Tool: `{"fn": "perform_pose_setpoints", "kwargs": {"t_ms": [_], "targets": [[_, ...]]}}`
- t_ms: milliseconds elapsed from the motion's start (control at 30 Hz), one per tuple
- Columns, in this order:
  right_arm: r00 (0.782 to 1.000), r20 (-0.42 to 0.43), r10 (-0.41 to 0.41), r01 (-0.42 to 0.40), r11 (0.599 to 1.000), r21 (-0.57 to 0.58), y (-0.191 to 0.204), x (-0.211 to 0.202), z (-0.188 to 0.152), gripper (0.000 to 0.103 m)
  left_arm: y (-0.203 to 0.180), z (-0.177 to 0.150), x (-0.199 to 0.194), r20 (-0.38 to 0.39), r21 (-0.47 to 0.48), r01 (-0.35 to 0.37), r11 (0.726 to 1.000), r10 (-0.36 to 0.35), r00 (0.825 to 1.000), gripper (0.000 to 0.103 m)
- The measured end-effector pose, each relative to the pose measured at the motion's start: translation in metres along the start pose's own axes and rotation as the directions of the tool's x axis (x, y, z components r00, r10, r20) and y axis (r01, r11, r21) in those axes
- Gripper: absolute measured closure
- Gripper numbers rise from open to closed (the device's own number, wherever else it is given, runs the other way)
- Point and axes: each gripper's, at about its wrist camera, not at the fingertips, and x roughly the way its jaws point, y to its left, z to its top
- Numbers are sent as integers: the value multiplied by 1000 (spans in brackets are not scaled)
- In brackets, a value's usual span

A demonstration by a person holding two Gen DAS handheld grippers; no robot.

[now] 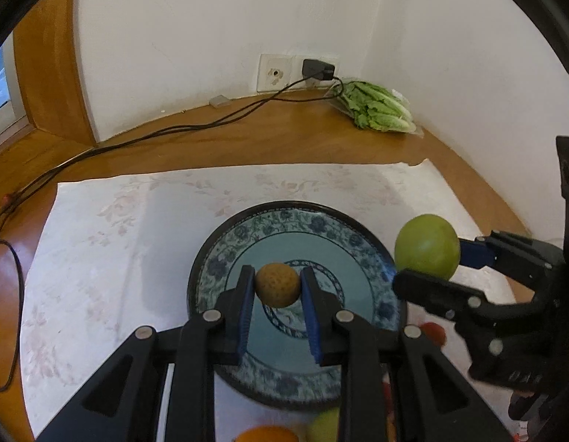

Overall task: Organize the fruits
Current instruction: 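Carry the pomelo and brown fruit onto the blue plate and open both tools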

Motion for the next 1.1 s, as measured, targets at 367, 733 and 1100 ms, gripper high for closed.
{"fn": "perform_pose_setpoints", "kwargs": {"t_ms": [367,733,1100], "targets": [[999,-36,-22,21,999,-48,-5,38,-2,55,1,1,28,-31,-7,-14,1000,14,999,77],[997,-53,-58,54,995,-79,-4,51,-5,55,2,0,42,-62,-14,-21,1000,20,998,77],[997,-59,-53,48,996,-80,-2,56,-6,55,1,-2,42,-60,-5,-37,999,36,998,77]]}}
